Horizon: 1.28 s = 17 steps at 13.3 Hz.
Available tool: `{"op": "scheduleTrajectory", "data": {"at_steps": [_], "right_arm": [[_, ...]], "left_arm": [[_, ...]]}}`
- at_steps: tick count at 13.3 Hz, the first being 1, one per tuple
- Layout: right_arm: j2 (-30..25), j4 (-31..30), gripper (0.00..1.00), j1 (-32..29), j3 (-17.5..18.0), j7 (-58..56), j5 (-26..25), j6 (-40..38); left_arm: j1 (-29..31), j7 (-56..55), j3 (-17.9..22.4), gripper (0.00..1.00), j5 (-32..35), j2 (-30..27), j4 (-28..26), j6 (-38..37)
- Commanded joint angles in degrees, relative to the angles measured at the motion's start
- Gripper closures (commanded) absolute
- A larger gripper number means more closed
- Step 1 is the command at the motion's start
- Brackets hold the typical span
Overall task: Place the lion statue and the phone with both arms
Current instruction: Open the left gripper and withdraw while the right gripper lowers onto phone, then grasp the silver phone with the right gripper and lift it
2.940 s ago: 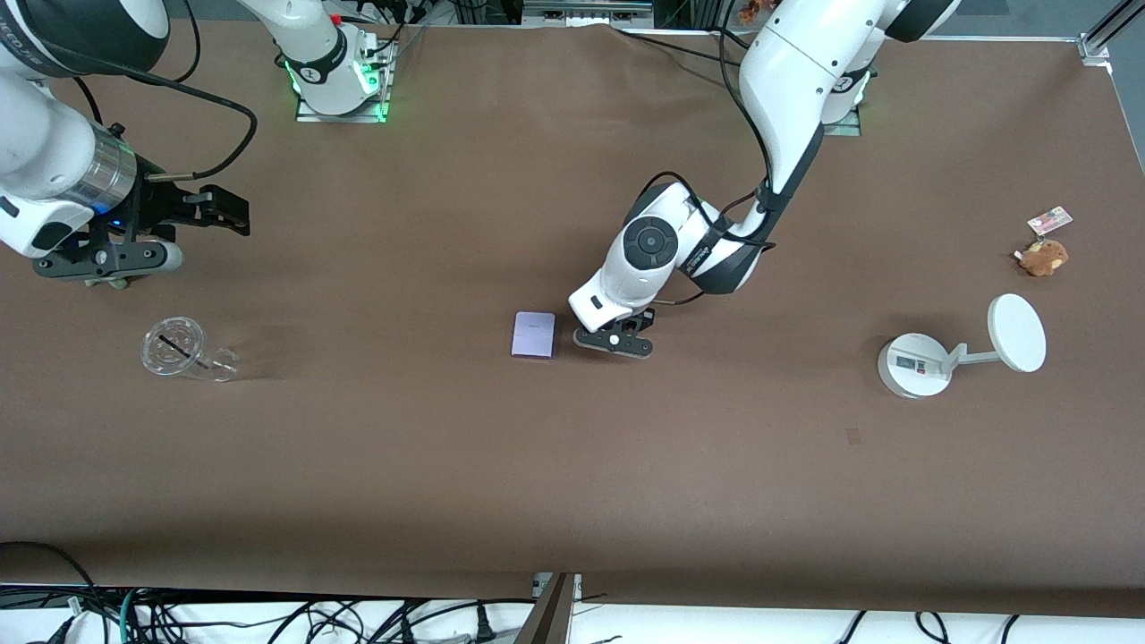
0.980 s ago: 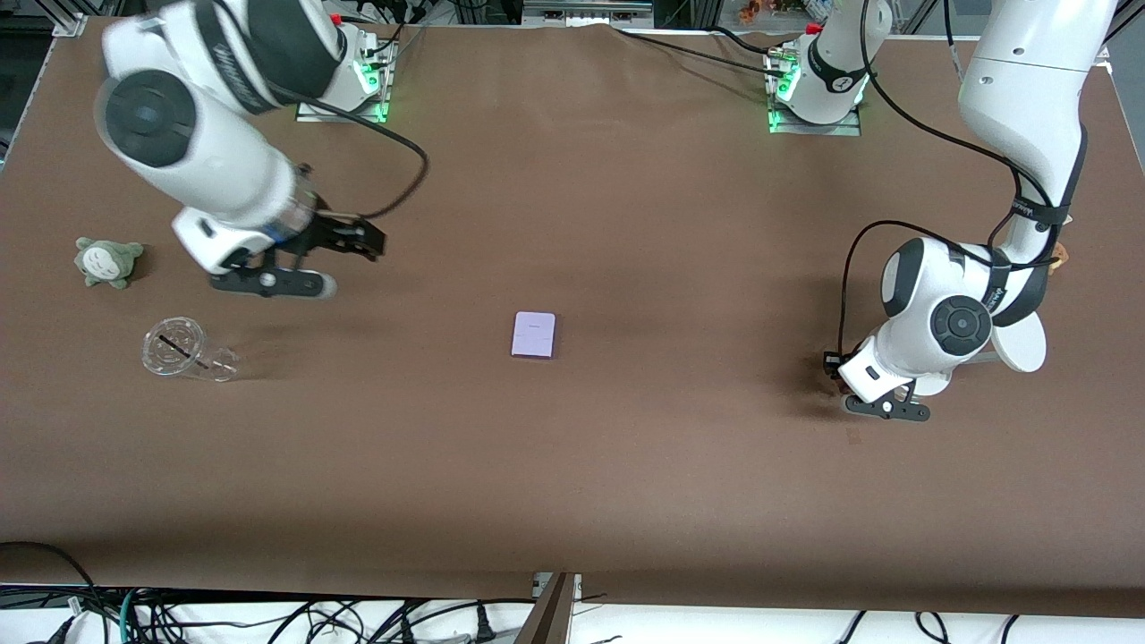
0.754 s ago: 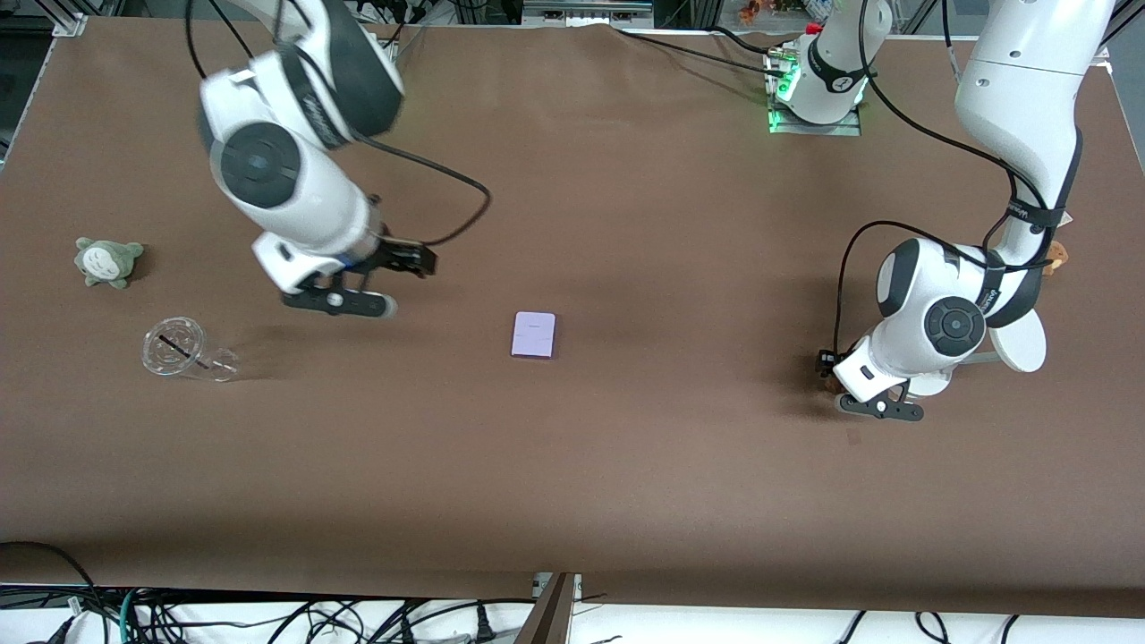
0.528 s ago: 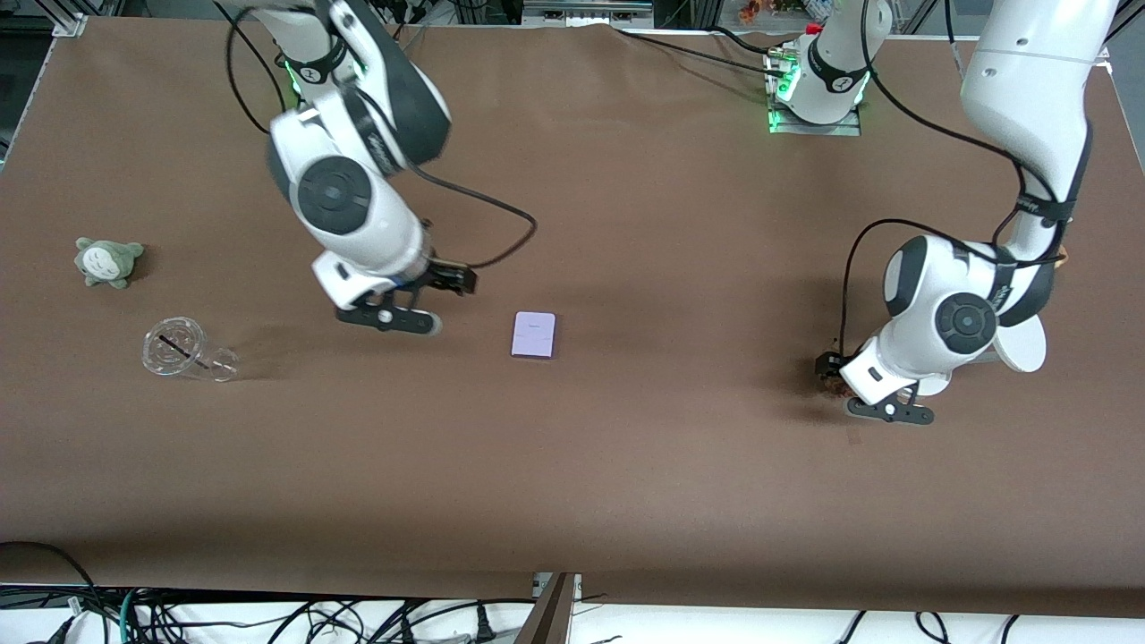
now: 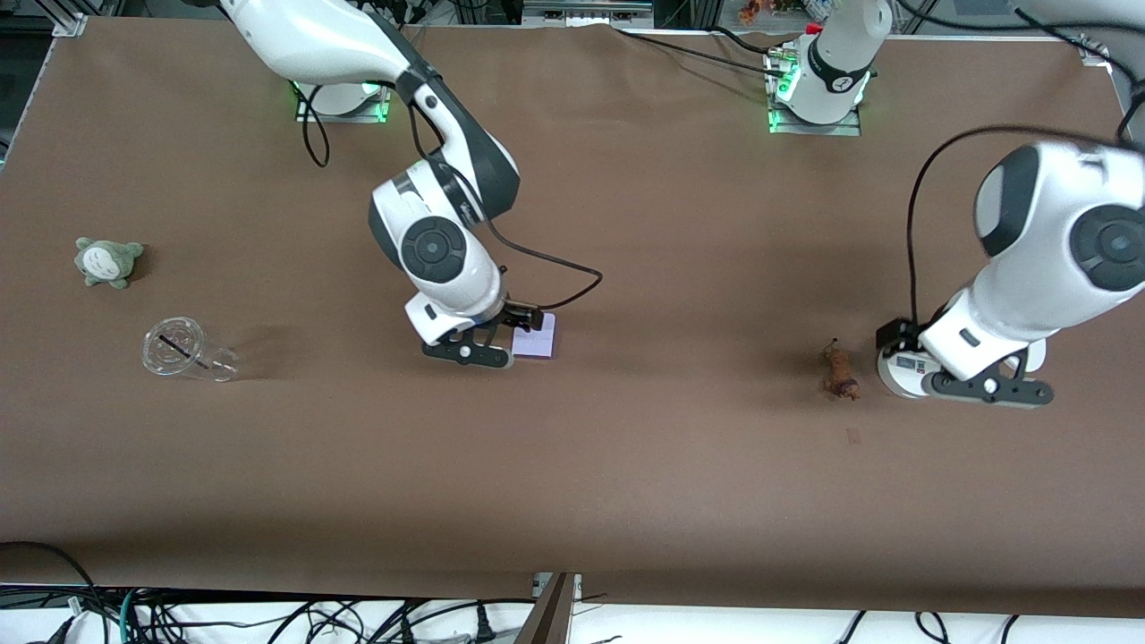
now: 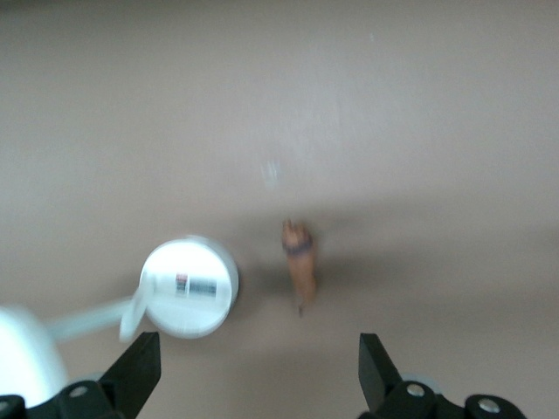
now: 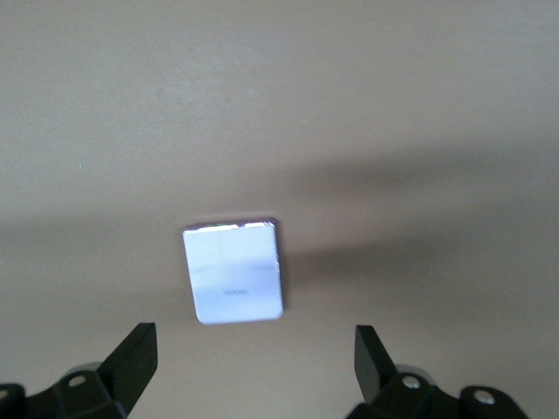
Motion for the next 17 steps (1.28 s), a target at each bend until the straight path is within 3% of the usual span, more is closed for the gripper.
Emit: {"op": "scheduleTrajectory", "data": {"at_steps": [1,5,8,10,17], "right_arm": [[4.2,2.1,0.0,1.5,-0.2,-3.3,0.6,4.1],[7.5,2.1,0.0,2.8,-0.3,-2.7,0.3,7.9],[8.9,1.8,0.0,2.8,-0.3,-2.8,-0.2,8.0],[9.8,1.8,0.0,2.8,-0.3,-2.7,-1.6,8.1],[12.0,1.7,0.0,2.8,-0.3,-2.7,-1.7,11.1]], "left_arm": [[-1.5,0.7,0.4,0.0,-2.7,-1.6,5.3,-7.8],[-7.0,0.8,11.1,0.0,-11.4,-11.4,-1.6,-8.0],[-9.0,0.6,11.7,0.0,-8.9,-16.8,-8.3,-6.0],[-9.3,0.8,11.6,0.0,-5.7,-17.6,-8.6,-6.2],[-9.1,0.8,11.3,0.0,-6.0,-17.6,-7.7,-8.1]]}}
